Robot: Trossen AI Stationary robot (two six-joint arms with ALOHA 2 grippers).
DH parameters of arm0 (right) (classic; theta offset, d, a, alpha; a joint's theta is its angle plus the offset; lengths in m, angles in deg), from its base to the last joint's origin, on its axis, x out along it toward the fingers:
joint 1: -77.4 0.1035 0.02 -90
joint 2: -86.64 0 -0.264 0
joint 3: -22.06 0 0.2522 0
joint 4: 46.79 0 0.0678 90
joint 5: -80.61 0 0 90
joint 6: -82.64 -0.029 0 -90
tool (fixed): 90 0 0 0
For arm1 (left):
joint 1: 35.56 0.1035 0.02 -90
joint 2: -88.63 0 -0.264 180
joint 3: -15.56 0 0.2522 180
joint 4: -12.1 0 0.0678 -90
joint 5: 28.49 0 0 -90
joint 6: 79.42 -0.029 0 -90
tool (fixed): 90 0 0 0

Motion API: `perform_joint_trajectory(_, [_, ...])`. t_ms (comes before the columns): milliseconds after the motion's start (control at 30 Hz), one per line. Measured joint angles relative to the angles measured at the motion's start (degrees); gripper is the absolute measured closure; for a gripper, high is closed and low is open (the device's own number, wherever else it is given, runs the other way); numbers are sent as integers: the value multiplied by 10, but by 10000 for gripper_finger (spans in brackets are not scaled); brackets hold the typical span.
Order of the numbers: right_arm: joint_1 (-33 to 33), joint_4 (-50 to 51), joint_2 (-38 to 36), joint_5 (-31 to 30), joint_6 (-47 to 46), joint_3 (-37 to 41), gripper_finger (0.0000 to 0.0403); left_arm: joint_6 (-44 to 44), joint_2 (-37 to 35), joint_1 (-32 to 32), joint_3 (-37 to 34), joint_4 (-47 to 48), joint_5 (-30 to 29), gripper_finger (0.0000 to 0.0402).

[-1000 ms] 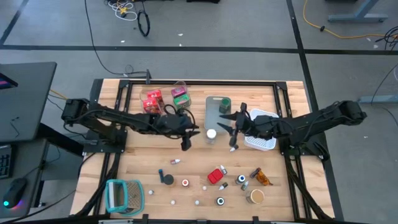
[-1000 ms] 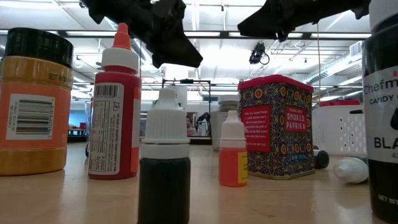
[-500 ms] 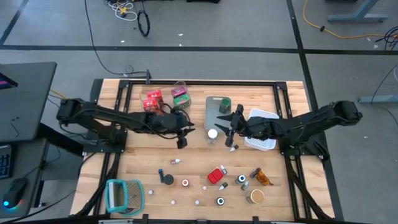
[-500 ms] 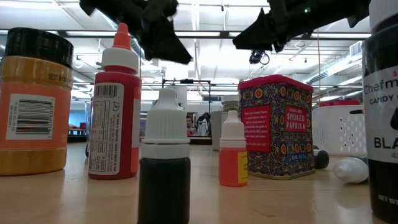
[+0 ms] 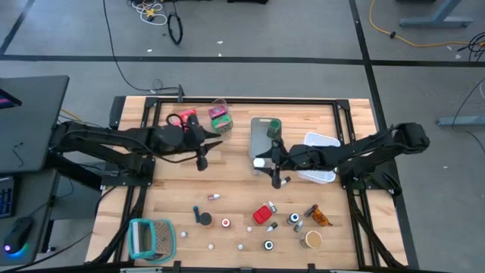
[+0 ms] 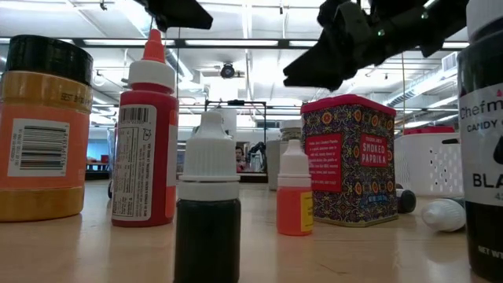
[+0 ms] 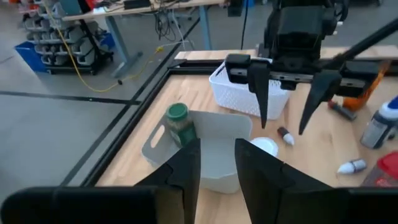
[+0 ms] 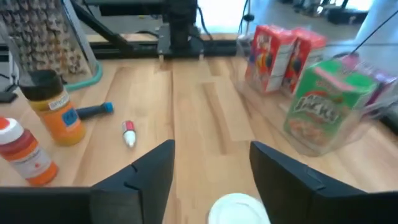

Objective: Pick & Place Kitchen Items
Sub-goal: Put the white spice bottle into the gray bin

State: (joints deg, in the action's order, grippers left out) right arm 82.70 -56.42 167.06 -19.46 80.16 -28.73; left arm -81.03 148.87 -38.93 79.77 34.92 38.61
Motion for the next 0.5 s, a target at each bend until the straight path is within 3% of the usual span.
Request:
perform_joint_trajectory(267, [-2,-7,58,-58,-32,0,128,-5,20,0,0,2,-5,292])
perform_joint_trajectory(500, [-9,30,95,-54,-65,0,105,2,46,1,0,3,-74,292])
